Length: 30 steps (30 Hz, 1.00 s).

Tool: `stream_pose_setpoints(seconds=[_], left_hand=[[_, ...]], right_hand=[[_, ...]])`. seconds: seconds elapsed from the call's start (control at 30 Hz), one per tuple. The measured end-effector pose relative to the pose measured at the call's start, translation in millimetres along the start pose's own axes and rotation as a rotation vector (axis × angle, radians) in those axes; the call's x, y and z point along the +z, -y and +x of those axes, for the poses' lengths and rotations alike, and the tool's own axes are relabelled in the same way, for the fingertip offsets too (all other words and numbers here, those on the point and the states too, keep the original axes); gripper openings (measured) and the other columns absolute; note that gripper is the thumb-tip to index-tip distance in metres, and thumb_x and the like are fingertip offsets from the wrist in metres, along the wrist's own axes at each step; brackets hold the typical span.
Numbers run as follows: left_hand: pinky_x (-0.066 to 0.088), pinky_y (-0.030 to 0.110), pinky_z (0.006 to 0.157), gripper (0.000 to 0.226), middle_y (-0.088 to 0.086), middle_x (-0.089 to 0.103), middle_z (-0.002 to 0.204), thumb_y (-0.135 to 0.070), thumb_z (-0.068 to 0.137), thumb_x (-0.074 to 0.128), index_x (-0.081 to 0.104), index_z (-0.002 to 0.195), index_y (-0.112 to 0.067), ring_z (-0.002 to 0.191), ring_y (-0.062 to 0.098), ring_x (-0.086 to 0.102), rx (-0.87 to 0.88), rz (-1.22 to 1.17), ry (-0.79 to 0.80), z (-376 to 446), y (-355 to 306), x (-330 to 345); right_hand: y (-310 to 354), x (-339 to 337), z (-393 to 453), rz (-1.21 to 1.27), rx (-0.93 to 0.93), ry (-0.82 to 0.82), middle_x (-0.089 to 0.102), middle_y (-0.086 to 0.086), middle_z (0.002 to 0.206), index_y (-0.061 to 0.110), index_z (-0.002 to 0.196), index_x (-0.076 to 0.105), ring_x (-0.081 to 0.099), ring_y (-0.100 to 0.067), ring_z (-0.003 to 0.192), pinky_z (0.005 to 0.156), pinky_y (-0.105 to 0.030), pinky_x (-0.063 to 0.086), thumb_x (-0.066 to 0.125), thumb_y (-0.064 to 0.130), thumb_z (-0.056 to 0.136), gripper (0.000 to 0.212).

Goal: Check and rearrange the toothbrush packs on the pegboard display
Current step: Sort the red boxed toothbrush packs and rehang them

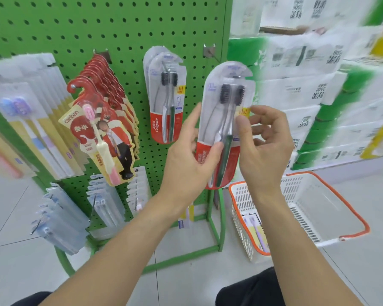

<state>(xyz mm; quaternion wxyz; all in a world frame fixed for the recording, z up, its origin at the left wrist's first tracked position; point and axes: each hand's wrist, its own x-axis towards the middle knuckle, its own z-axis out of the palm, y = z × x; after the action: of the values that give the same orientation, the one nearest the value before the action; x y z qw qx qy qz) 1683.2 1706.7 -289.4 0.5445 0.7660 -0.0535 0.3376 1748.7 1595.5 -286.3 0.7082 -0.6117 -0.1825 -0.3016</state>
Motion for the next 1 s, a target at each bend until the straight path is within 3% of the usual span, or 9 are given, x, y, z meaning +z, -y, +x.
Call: stream_pose_setpoints(seconds=[0.1,0.17,0.27,0.4,0.57,0.67,0.77,0.87,1.0], left_hand=[[0.042,0.023,0.057,0.074,-0.014,0.063,0.085,-0.021,0.095,0.067,0.028,0.157,-0.029,0.055,0.012,0.039,-0.01,0.137,-0.004,10.6,3.0,5.5],[0.053,0.023,0.07,0.076,-0.023,0.066,0.089,-0.028,0.095,0.067,0.025,0.157,-0.035,0.06,0.004,0.047,-0.046,0.176,0.04,15.4,5.3,7.6],[0.057,0.042,0.082,0.077,-0.004,0.072,0.102,-0.035,0.094,0.066,0.021,0.157,-0.04,0.071,0.019,0.066,-0.067,0.228,0.08,17.3,8.2,12.1],[0.055,0.04,0.071,0.077,-0.003,0.071,0.093,-0.036,0.095,0.064,0.019,0.158,-0.035,0.051,0.006,0.046,-0.078,0.331,0.054,22.7,11.7,17.9],[0.042,0.032,0.063,0.077,-0.004,0.057,0.073,-0.036,0.096,0.063,0.019,0.159,-0.032,0.056,0.008,0.045,-0.092,0.347,0.051,26.3,17.0,21.9],[0.038,0.03,0.069,0.077,0.009,0.058,0.089,-0.035,0.098,0.061,0.017,0.16,-0.028,0.08,0.021,0.056,-0.08,0.402,0.05,30.4,18.7,25.8],[0.045,0.035,0.083,0.078,0.002,0.057,0.106,-0.033,0.1,0.056,0.01,0.161,-0.021,0.098,0.019,0.055,-0.043,0.497,0.049,41.0,23.2,26.9],[0.048,0.043,0.085,0.082,0.01,0.053,0.119,-0.031,0.1,0.054,0.001,0.161,-0.018,0.103,0.028,0.056,-0.079,0.615,0.095,61.1,29.9,25.8],[0.044,0.039,0.086,0.089,0.019,0.044,0.137,-0.029,0.097,0.056,-0.004,0.16,-0.009,0.115,0.034,0.054,-0.15,0.679,0.152,77.2,35.1,30.4]], right_hand=[[-4.1,-1.1,10.4,-0.062,-0.009,-0.005,0.063,0.006,0.085,0.029,0.103,0.063,0.059,-0.015,0.068,0.057,-0.027,0.044,0.072,0.022,0.092,0.016],[-9.8,-2.2,14.2,-0.095,0.003,-0.023,0.063,0.007,0.084,0.026,0.103,0.064,0.059,-0.014,0.067,0.057,-0.028,0.044,0.071,0.024,0.094,0.012],[-17.8,-4.3,18.7,-0.121,0.031,-0.055,0.065,0.006,0.084,0.024,0.102,0.065,0.06,-0.015,0.068,0.06,-0.035,0.049,0.069,0.026,0.094,0.009],[-23.4,-3.7,25.2,-0.142,0.039,-0.043,0.065,0.007,0.082,0.025,0.1,0.066,0.061,-0.017,0.069,0.065,-0.037,0.053,0.069,0.026,0.094,0.007],[-31.2,-2.7,33.8,-0.171,0.033,-0.015,0.067,0.006,0.082,0.024,0.099,0.067,0.062,-0.015,0.068,0.067,-0.034,0.053,0.069,0.026,0.094,0.006],[-38.2,-0.8,38.4,-0.186,0.03,-0.005,0.067,0.008,0.081,0.024,0.096,0.065,0.061,-0.012,0.067,0.067,-0.032,0.052,0.069,0.025,0.094,0.005],[-46.5,10.0,50.1,-0.229,0.025,0.022,0.065,0.014,0.08,0.021,0.094,0.061,0.059,-0.003,0.065,0.068,-0.026,0.051,0.068,0.023,0.094,0.007],[-57.9,23.7,69.7,-0.286,0.025,0.075,0.062,0.014,0.079,0.018,0.098,0.058,0.059,-0.006,0.067,0.07,-0.027,0.05,0.068,0.025,0.094,0.012],[-71.9,41.3,94.4,-0.352,0.072,0.157,0.057,0.013,0.077,0.014,0.105,0.059,0.056,-0.011,0.07,0.071,-0.024,0.044,0.066,0.025,0.096,0.016]])
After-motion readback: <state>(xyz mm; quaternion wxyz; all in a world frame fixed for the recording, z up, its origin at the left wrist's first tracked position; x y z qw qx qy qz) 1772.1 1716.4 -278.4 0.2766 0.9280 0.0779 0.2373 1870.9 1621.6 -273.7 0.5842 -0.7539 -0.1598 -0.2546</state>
